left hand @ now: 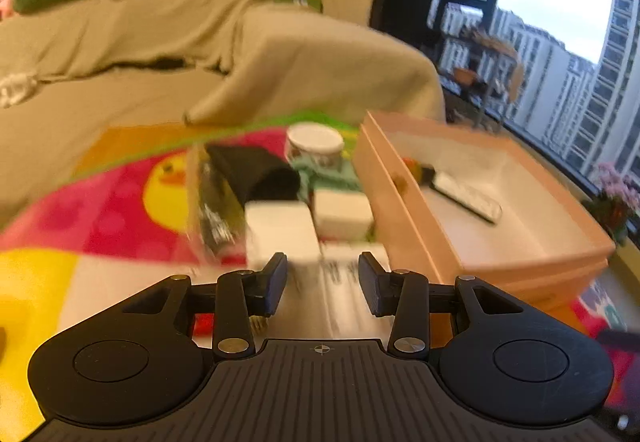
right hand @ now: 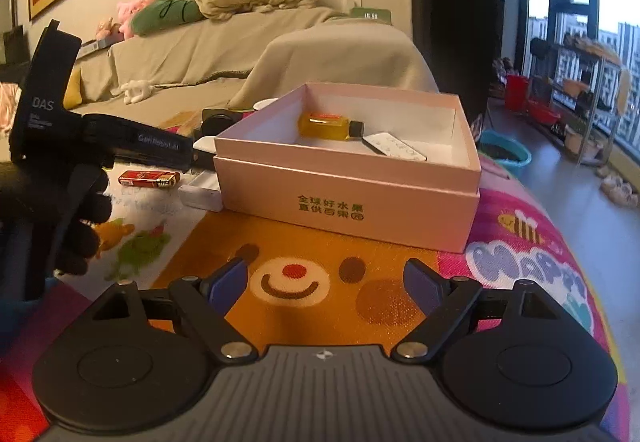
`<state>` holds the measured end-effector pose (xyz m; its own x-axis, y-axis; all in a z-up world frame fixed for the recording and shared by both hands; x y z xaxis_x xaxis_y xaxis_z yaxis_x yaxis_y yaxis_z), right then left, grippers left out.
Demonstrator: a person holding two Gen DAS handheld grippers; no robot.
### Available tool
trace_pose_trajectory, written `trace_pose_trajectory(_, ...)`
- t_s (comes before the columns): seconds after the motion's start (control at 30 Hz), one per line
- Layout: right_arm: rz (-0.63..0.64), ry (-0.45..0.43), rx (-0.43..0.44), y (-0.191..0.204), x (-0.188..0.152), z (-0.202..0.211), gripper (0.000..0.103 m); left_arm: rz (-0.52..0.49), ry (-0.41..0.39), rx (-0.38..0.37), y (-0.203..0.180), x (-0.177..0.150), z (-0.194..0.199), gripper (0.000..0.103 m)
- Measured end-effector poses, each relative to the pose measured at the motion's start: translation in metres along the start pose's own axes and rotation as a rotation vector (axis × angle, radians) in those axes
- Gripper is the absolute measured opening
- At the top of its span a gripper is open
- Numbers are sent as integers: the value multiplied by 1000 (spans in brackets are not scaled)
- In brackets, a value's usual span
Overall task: Organize rigid objects
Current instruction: 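Carry the remote into the pink box with left tool while right tool drops yellow bottle in, then move the left tool to the white battery charger and grasp it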
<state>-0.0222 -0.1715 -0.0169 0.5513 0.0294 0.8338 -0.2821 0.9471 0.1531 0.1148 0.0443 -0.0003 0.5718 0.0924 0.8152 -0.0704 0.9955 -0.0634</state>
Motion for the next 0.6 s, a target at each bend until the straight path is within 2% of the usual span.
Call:
trace_pose_trajectory(0.17,-18,54,18,-3,-1,-10,86,35,2,24,7,12,-11,44)
trace_pose_trajectory(0.43,-41,73,12,-5,-2,-14,86,-81,-7,127,-5,34,-50,44)
trace_pose_trajectory(0.5,-53,76,15,-8,-2,-15,86,-68,9,113,-4,38,-60,45)
trace_pose_trajectory(0.6,-58,78,17,-8,-2,-15,86,-17,54,18,-5,38,-64,43)
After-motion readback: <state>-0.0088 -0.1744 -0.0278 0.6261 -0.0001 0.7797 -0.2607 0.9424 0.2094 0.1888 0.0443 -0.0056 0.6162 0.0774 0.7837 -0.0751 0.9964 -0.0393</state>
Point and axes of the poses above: each gripper's, at about its wrist camera, not at the fingertips, and z roughly against the way its jaws point, y to its left, x to its top, the point moved 5 cm from there along -z, roughly the way its jaws point, and after that the axes turned 10 degrees about x, right-handed, at the moved point
